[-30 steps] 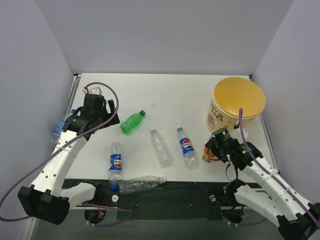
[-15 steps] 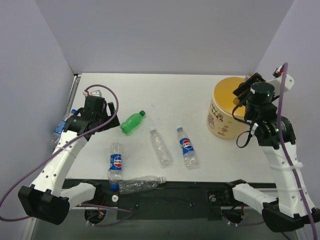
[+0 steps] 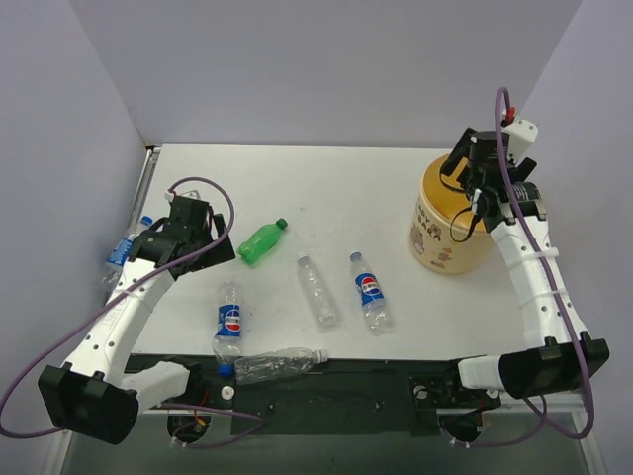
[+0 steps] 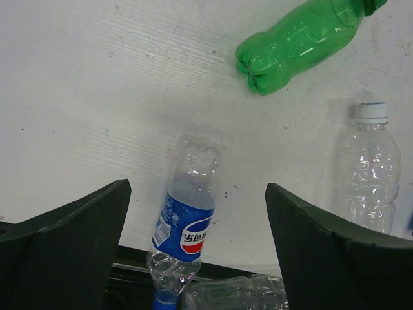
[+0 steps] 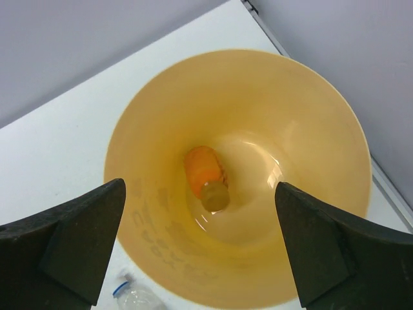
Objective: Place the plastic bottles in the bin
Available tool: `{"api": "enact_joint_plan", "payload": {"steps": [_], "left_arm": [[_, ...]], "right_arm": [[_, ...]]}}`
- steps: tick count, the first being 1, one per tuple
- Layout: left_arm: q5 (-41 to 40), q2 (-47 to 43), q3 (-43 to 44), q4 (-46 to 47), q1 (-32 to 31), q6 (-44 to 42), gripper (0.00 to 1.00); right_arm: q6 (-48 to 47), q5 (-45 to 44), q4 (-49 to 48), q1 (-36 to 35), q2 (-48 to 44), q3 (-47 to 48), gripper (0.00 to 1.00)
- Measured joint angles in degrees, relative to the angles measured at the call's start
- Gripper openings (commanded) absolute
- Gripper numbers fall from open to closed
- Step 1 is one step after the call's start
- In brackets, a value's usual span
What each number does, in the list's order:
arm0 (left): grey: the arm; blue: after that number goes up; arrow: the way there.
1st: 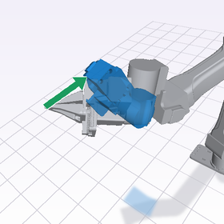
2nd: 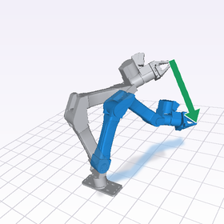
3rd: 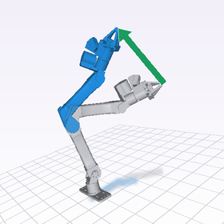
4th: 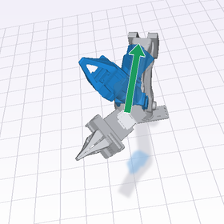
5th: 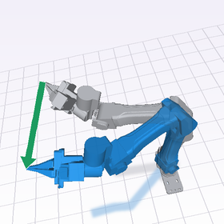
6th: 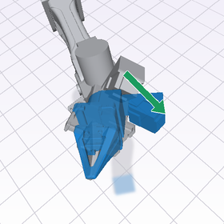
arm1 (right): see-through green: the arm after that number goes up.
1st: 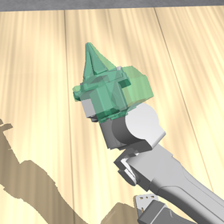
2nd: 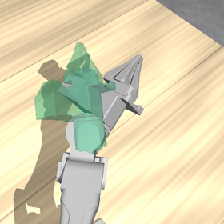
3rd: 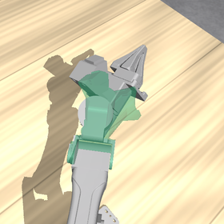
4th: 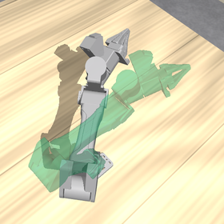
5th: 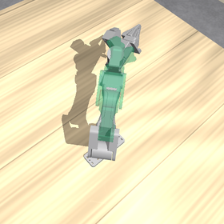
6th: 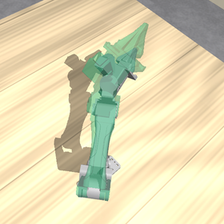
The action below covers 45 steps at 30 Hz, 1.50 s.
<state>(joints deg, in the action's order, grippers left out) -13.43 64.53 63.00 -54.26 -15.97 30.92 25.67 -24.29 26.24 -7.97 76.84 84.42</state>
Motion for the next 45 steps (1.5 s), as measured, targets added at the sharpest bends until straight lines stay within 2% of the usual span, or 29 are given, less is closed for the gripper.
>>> {"api": "enact_joint_plan", "payload": {"steps": [3, 7, 12, 15, 19, 23, 30, 32, 33, 34, 35, 37, 41, 45], "left_arm": [[0.17, 0.22, -0.42, 0.02, 0.04, 0.37, 0.97], [0.22, 0.74, -0.92, 0.02, 0.2, 0.9, 0.97], [0.22, 1.07, -0.94, 0.07, 0.72, 1.53, 0.97], [0.2, 1.18, -0.94, 0.07, 1.03, 1.53, 0.97], [-0.42, 1.79, -0.94, 0.02, 1.88, 1.11, 0.97], [-0.7, 2.01, -0.92, 0.02, 3.74, 0.15, 0.97], [-0.09, 1.97, -0.94, 0.04, 4.57, -0.11, 0.97], [0.07, 1.84, -0.92, 0.04, 4.57, -0.11, 0.97], [0.17, 1.73, -0.92, 0.02, 4.59, -0.11, 0.97], [0.2, 1.6, -0.92, 0.02, 4.61, -0.11, 0.97], [0.22, 1.46, -0.92, 0.02, 4.61, -0.11, 0.97], [0.24, 1.25, -0.94, 0.02, 4.7, -0.11, 0.97], [0.28, 1.22, -1.27, 0.02, 4.83, -0.11, 0.97], [0.98, 1.64, -2.51, 0.09, 4.83, -0.04, 0.97]], "right_arm": [[-1.88, 0.24, -0.07, -2.49, -3.21, 1.2, 0.94], [-4.26, 4.17, -0.46, -10.45, -9.29, 0.74, 0.92], [-4.94, 11.93, -1.7, -21.84, -14.56, -7.91, 0.93], [-4.48, 14.6, -1.64, -27.43, -13.03, -15.15, 0.95], [-2.47, 19.02, -2.03, -31.23, -5.84, -24.15, 0.94], [-1.29, 20.83, -2.49, -32.13, -1.62, -30.97, 0.88], [-1.53, 21.16, -6.91, -32.15, 8.35, -31.41, 0.73], [-1.66, 21.09, -7.87, -32.15, 11.02, -31.41, 0.61], [-1.81, 20.9, -8.17, -32.15, 12.07, -31.39, 0.51], [-1.9, 20.72, -8.35, -32.15, 12.85, -31.39, 0.46], [-1.92, 20.55, -8.44, -32.15, 13.33, -31.39, 0.38], [-1.92, 20.24, -8.17, -32.15, 13.49, -30.99, 0.3], [-2.38, 19.3, -5.55, -32.15, 12.39, -27.41, 0.29], [-4.5, 16.46, -1.05, -32.13, 5.25, -20.04, 0.29]]}}
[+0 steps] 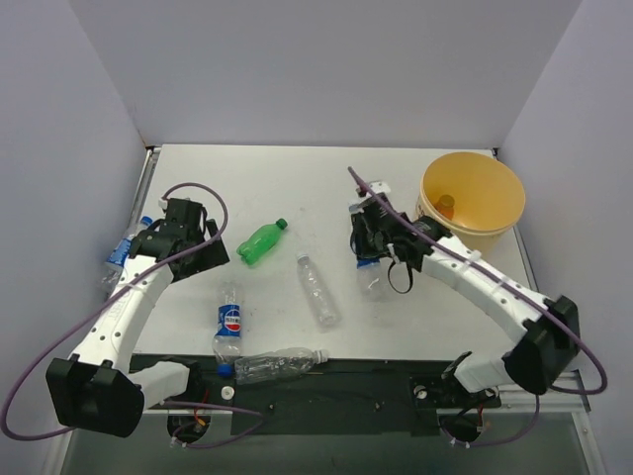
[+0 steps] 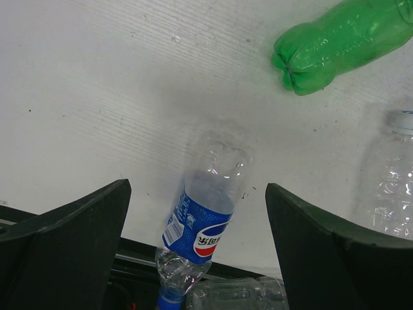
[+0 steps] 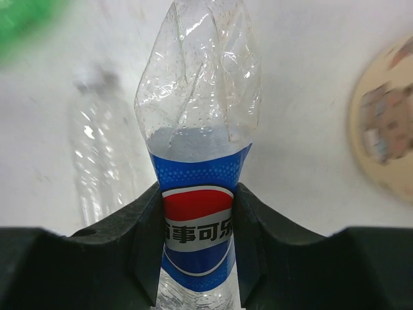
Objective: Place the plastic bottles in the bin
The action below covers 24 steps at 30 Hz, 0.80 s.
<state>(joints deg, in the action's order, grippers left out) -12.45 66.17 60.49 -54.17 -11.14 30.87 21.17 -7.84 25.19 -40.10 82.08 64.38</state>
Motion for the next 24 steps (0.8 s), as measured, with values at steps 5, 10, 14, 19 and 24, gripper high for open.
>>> {"api": "enact_joint_plan", "payload": {"steps": [5, 10, 14, 19, 24], "left_arm": [[1.05, 0.52, -1.79, 0.22, 0.0, 0.31, 0.97], [0.24, 2.14, -3.34, -0.15, 0.0, 1.73, 0.97], [0.33, 2.67, -5.92, -0.31, 0.0, 3.32, 0.97], [0.5, 3.61, -8.13, -0.83, -0.52, 5.57, 0.97], [1.36, 4.42, -8.57, -0.63, -1.2, 7.56, 0.96]], "right_arm": [[-3.32, -6.25, 1.11, 2.67, -10.73, 14.19, 0.3], [-5.49, -14.4, -1.31, 13.73, -19.93, 18.8, 0.31], [-6.47, -18.62, -2.25, 22.03, -20.22, 20.06, 0.32], [-8.52, -22.64, -5.62, 26.64, -15.89, 17.03, 0.44], [-9.27, -23.23, -7.58, 29.62, -9.25, 15.54, 0.85]]}}
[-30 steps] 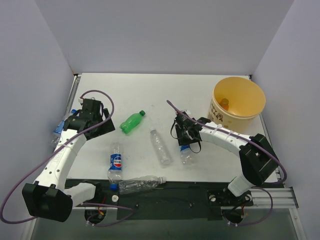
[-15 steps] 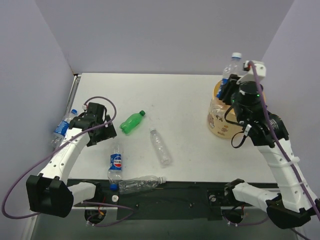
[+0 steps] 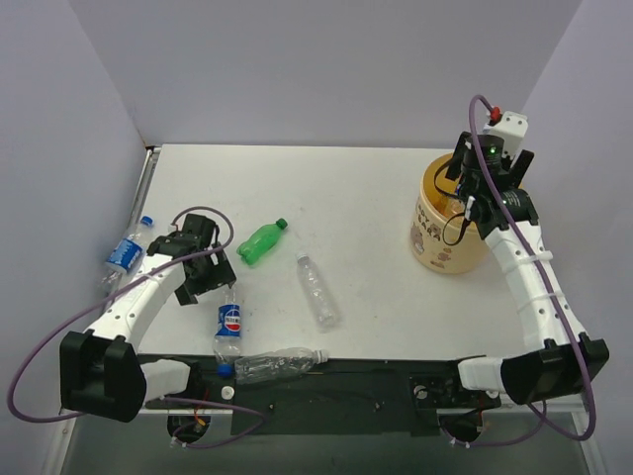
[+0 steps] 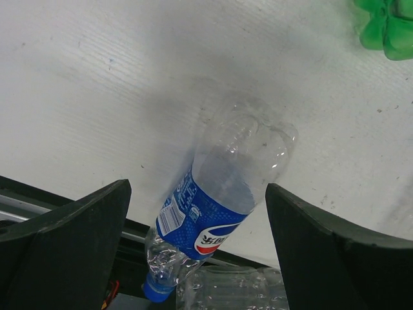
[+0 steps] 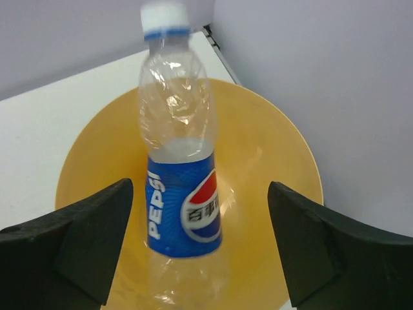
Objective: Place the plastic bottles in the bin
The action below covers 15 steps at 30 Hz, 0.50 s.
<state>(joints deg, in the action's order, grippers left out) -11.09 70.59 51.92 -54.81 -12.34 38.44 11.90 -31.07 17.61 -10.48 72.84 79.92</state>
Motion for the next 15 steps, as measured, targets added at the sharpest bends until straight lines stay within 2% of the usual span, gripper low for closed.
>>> {"api": "enact_joint_plan", "payload": {"steps": [4, 9, 11, 12, 15], "left_arm": [[1.79, 0.96, -2.43, 1.81, -0.28, 2.08, 0.93], [2.45, 3.08, -5.09, 2.84, -2.64, 4.7, 0.89], [2.49, 3.69, -5.73, 2.93, -3.34, 5.73, 0.86], [2.62, 3.96, -6.21, 3.06, -3.5, 6.36, 0.81], [3.17, 4.04, -8.04, 4.46, -3.56, 7.93, 0.72]], "right_arm": [[-0.09, -0.61, 0.37, 0.72, 4.24, 1.29, 0.89], [2.16, 3.63, 1.77, 0.52, 2.58, 1.84, 0.89], [3.85, 6.47, 2.49, -0.07, 0.7, 1.9, 0.89], [4.76, 8.13, 3.08, -0.81, -0.57, 1.9, 0.89], [7.23, 11.93, 3.93, -6.84, -3.78, 1.68, 0.89]]}}
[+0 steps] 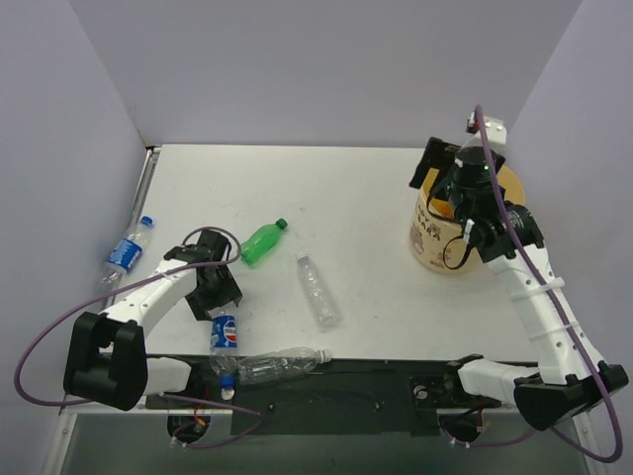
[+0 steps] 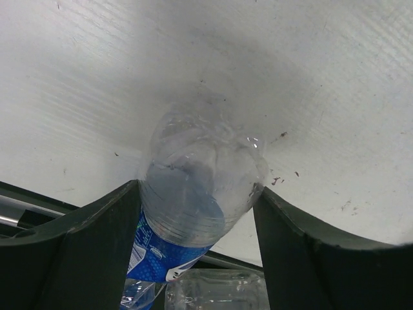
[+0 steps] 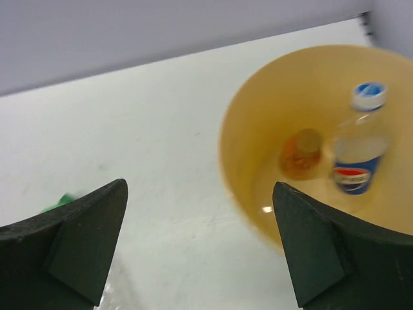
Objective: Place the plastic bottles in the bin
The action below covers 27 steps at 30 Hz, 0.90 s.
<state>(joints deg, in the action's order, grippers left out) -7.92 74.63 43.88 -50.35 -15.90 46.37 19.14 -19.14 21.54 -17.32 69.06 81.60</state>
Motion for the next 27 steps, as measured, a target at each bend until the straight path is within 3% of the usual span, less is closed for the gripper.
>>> {"api": "enact_joint_plan", "payload": {"steps": [6, 11, 17, 21, 26, 27], "left_arm": [[0.5, -0.55, -0.44, 0.63, -0.04, 1.57, 0.52], [0.04, -0.79, 0.26, 0.44, -0.11, 1.42, 0.47], [-1.73, -0.98, 5.66, -1.44, -0.13, -0.2, 0.47], [-2.6, -2.67, 10.69, -2.08, -0.13, -1.7, 0.47], [-2.73, -5.42, 15.1, -2.69, -0.13, -2.75, 0.47], [-2.71, -5.73, 15.63, -2.73, -0.13, -2.99, 0.47]], "right_arm": [[4.31, 9.03, -0.79, -17.44, 1.29, -8.11, 0.9], [6.45, 15.43, -1.09, -29.09, 16.17, -11.3, 0.9], [7.82, 19.63, -1.38, -35.1, 26.82, -12.55, 0.87], [8.13, 18.75, -2.45, -35.54, 31.23, -11.47, 0.73], [8.22, 17.88, -3.32, -35.5, 36.48, -10.16, 0.34], [8.26, 17.94, -3.13, -35.5, 36.5, -9.75, 0.31]]}}
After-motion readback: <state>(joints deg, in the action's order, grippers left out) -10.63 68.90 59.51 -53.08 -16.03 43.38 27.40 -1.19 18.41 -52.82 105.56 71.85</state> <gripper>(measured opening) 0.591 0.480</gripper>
